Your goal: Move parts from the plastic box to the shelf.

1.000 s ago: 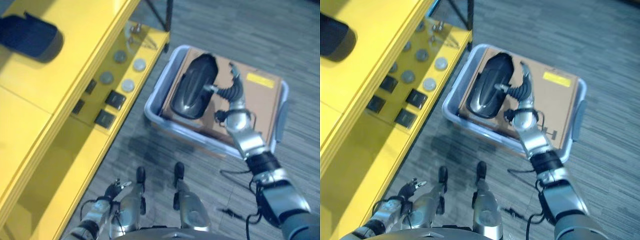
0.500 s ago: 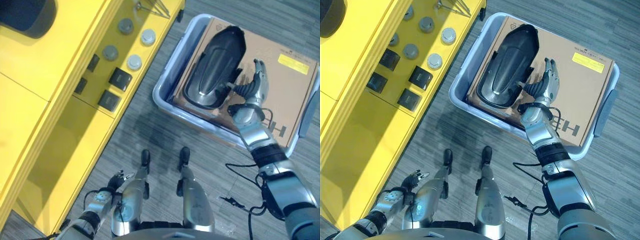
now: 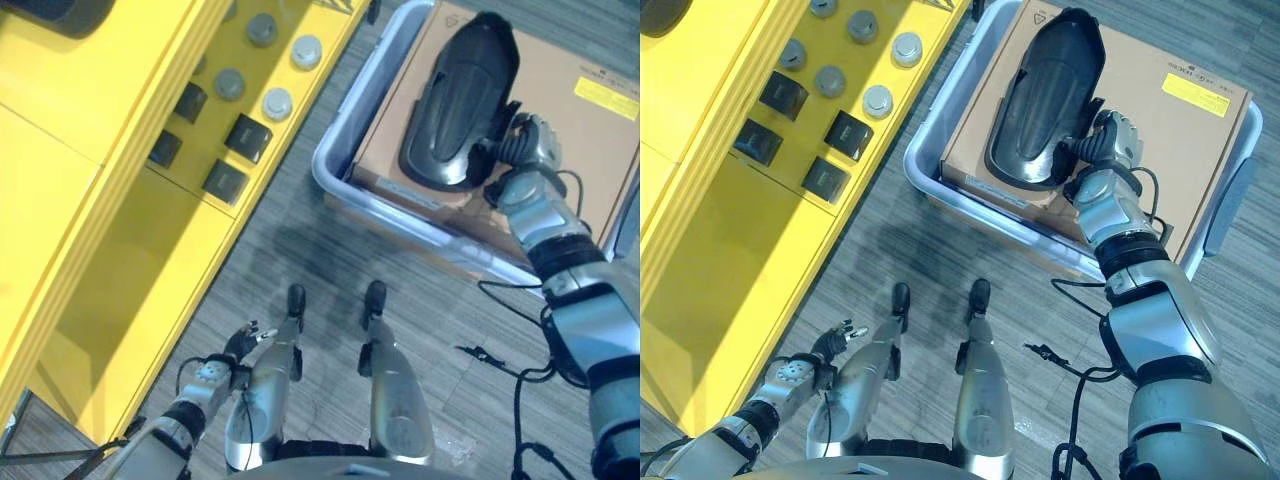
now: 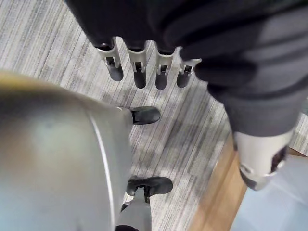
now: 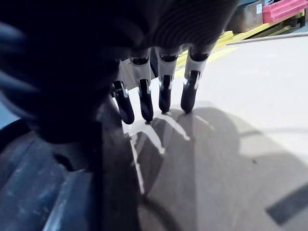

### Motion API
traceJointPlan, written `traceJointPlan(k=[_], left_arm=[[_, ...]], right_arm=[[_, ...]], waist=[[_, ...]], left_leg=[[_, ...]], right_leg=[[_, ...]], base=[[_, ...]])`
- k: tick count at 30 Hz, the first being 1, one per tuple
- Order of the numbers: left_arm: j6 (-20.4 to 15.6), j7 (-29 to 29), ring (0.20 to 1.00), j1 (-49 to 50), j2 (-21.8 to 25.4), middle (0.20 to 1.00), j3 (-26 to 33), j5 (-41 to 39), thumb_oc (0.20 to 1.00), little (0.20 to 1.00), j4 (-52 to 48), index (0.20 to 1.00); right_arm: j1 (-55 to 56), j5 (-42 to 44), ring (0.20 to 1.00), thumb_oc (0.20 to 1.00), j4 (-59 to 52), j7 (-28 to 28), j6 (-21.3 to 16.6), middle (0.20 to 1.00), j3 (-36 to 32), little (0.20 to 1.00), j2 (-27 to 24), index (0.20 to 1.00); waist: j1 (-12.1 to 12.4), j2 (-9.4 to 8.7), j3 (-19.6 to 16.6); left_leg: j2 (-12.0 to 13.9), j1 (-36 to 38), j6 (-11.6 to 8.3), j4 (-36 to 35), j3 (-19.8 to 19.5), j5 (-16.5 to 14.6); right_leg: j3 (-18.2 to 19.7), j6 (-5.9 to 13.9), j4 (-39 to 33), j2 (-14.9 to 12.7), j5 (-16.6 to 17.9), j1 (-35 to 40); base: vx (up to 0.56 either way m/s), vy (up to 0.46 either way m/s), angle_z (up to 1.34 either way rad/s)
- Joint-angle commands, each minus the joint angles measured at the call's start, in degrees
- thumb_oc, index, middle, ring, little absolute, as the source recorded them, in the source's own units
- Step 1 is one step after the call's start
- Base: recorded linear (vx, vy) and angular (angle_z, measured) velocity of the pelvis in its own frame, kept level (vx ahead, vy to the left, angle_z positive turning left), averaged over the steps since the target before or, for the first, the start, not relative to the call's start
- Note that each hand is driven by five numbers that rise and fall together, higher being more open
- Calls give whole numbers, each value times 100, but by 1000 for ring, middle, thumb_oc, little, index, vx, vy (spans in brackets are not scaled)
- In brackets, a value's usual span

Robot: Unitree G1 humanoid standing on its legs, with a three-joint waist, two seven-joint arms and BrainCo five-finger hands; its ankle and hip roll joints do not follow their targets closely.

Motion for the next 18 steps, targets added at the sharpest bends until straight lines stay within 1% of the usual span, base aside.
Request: traceJointPlan(k=[1,5,7,9,11,12,13,15,16,17,18], left_arm=[[-66,-70,1000,250,152,1000,-74,-53,1000,1000,44,1000],[-141,-63,1000,356,202,1000,-48,-36,1000,1000,28,1000],[-252,-18,1000,437,240,1000,-4,25,1000,1000,-12,1000],[-405,7,1000,485,280,1000,53,96,1000,1000,-45,1000],[-818,211,1000,573,379,1000,177,78,1000,1000,-261,1000],[-836,229,1000,587,396,1000,193,69,1000,1000,-301,1000],[-953,278,1000,616,433,1000,241,44,1000,1000,-398,1000],[-992,360,1000,673,546,1000,349,18,1000,1000,-783,1000],[-906,435,1000,739,659,1000,413,0,1000,1000,-1196,1000],[-926,460,1000,770,735,1000,448,-46,1000,1000,-1402,1000],[-843,543,1000,789,817,1000,513,-5,1000,1000,-1758,1000]], right_arm=[[278,-5,200,200,140,322,121,200,433,200,75,200],[381,-26,200,200,97,213,106,200,327,200,-73,200],[578,-90,200,200,-37,171,102,200,197,200,-177,200],[783,-232,200,200,-148,39,34,200,81,200,-263,200],[1213,-329,200,200,-316,-253,-168,200,-111,200,-416,200],[1269,-326,200,200,-341,-270,-178,200,-136,200,-428,200],[1398,-295,200,200,-409,-387,-253,200,-190,200,-457,200],[1686,-223,200,200,-565,-599,-417,200,-355,200,-499,200],[1956,40,200,200,-768,-665,-593,200,-580,200,-510,200],[2116,100,200,200,-956,-687,-596,200,-735,200,-491,200],[2304,-46,200,200,-1183,-706,-590,200,-908,200,-437,200]], waist=[[89,-83,-7],[86,-113,-7],[66,-155,-30],[46,-198,-86],[19,-284,-300],[17,-292,-327],[9,-311,-393],[-2,-339,-546],[-5,-368,-666],[-15,-386,-740],[-43,-399,-832]], left_leg=[[-36,-531,45,922,43,-370],[-19,-484,68,924,58,-378],[0,-400,78,885,60,-386],[24,-316,81,836,62,-393],[84,-34,58,651,34,-405],[90,7,53,622,33,-404],[103,93,39,557,34,-404],[146,282,0,388,45,-382],[182,452,-31,256,56,-358],[204,551,-51,167,73,-334],[227,654,-68,80,87,-326]], right_leg=[[372,71,592,-388,-473,-54],[389,68,598,-374,-483,2],[388,76,574,-364,-479,75],[396,83,533,-351,-472,143],[360,114,333,-343,-423,394],[354,120,304,-342,-416,430],[344,134,237,-340,-399,503],[307,174,66,-332,-351,676],[272,204,-72,-321,-312,844],[263,222,-144,-310,-289,934],[257,244,-217,-297,-273,1018]], base=[[-14,19,6],[-10,-5,6],[0,0,0],[17,-22,2],[69,-78,1],[69,-68,0],[45,-36,3],[75,-71,3],[92,-95,1],[91,-95,3],[79,-83,6]])
